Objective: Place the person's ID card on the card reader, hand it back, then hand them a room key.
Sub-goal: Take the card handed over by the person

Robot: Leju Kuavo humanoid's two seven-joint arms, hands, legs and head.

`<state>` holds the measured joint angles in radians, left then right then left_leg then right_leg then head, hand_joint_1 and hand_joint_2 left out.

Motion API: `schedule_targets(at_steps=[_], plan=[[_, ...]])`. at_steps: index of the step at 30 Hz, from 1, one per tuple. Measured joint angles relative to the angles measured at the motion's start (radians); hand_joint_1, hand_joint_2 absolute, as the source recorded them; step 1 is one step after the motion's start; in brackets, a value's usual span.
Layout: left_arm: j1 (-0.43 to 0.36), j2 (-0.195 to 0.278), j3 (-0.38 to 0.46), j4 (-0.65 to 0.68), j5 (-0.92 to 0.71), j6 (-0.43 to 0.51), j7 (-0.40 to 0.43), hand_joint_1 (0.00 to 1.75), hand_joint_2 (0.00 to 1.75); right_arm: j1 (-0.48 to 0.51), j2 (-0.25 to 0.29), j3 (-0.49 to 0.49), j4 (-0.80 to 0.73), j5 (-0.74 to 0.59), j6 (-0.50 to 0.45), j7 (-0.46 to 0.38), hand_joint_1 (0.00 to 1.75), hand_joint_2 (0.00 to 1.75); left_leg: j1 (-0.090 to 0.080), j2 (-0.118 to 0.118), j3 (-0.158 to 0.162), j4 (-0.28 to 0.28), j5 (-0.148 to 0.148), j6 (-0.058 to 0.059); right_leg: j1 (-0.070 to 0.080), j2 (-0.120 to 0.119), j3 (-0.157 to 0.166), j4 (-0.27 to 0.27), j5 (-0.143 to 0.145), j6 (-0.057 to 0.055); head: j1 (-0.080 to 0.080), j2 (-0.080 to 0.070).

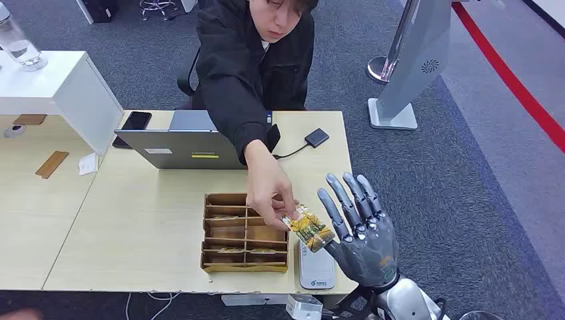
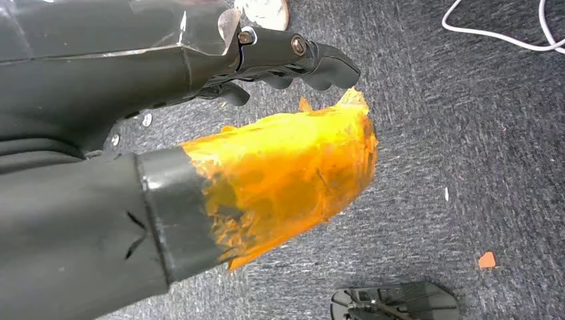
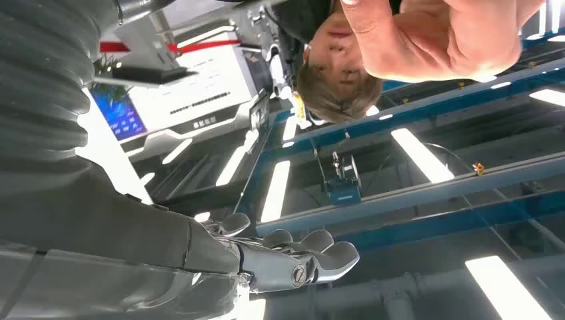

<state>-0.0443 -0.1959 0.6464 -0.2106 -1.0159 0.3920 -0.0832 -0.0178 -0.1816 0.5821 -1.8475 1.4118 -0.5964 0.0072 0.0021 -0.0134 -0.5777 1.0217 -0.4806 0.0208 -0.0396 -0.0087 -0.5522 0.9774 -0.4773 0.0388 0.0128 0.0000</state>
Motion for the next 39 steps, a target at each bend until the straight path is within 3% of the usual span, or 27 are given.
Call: schedule_targets(at_steps=[33, 34, 35, 38, 39], plan=[[-0.001, -0.001, -0.001, 0.000, -0.009, -0.003, 0.009, 0.00, 0.00, -0.022, 0.003, 0.004, 0.019, -0.017, 0.017, 0.034, 0.00, 1.75, 0.000, 0.000, 0.000, 0.000, 0.000, 0.000, 0.000, 0.000, 0.000, 0.000, 0.000, 0.000, 0.000, 0.000], [-0.001, -0.001, -0.001, 0.000, -0.009, -0.003, 0.010, 0.00, 0.00, -0.023, 0.003, 0.005, 0.019, -0.018, 0.018, 0.034, 0.07, 1.75, 0.000, 0.000, 0.000, 0.000, 0.000, 0.000, 0.000, 0.000, 0.000, 0.000, 0.000, 0.000, 0.000, 0.000], [-0.001, -0.001, -0.001, 0.000, -0.008, -0.003, 0.010, 0.00, 0.00, -0.023, 0.003, 0.005, 0.019, -0.021, 0.018, 0.034, 0.33, 1.75, 0.000, 0.000, 0.000, 0.000, 0.000, 0.000, 0.000, 0.000, 0.000, 0.000, 0.000, 0.000, 0.000, 0.000], [-0.001, -0.001, -0.001, 0.000, -0.009, -0.003, 0.011, 0.00, 0.00, -0.023, 0.004, 0.007, 0.019, -0.032, 0.017, 0.033, 1.38, 1.75, 0.000, 0.000, 0.000, 0.000, 0.000, 0.000, 0.000, 0.000, 0.000, 0.000, 0.000, 0.000, 0.000, 0.000], [-0.001, -0.001, -0.001, 0.000, -0.009, -0.003, 0.011, 0.00, 0.00, -0.023, 0.004, 0.007, 0.019, -0.036, 0.016, 0.032, 1.54, 1.75, 0.000, 0.000, 0.000, 0.000, 0.000, 0.000, 0.000, 0.000, 0.000, 0.000, 0.000, 0.000, 0.000, 0.000]])
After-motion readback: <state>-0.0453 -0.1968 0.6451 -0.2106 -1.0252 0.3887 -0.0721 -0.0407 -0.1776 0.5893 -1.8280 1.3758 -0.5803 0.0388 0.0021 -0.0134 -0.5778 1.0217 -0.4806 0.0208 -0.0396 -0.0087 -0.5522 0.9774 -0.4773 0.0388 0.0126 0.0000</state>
